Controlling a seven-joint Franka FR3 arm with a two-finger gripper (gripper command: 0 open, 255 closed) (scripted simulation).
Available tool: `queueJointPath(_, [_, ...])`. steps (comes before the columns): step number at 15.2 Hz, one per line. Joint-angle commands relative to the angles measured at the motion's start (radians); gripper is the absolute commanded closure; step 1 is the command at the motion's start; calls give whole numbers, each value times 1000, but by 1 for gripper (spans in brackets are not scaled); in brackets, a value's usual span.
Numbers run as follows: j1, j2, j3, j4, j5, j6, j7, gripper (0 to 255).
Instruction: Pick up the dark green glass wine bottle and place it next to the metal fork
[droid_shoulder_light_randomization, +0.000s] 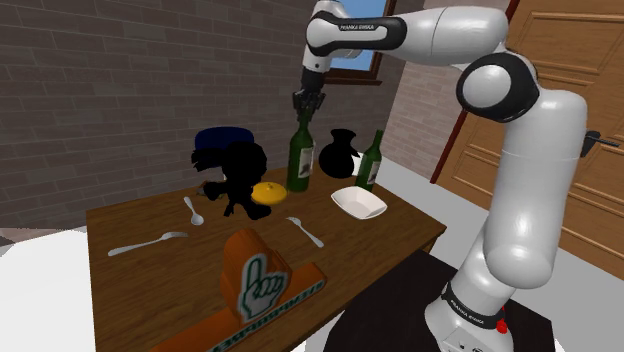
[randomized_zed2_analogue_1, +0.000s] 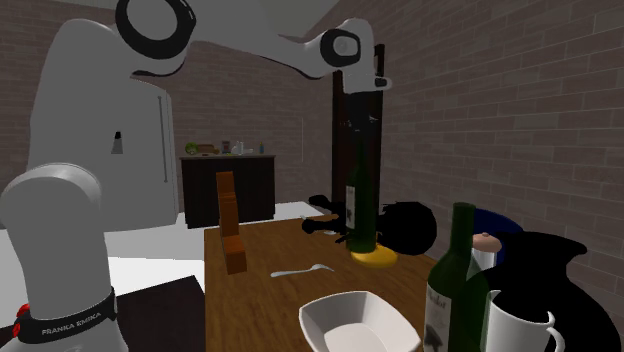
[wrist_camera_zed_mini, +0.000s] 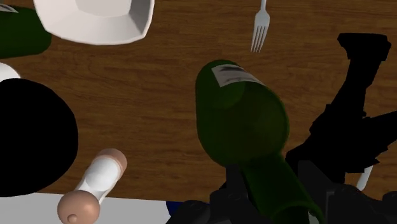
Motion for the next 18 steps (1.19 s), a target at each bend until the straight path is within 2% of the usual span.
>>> queueJointPath(1, [31, -25, 14, -34, -12, 11, 46, 255])
queueJointPath(10, [159, -54, 86, -71, -50, 20, 249, 255])
queueJointPath(18, [269, -11, 149, -10, -80, -3, 426, 255])
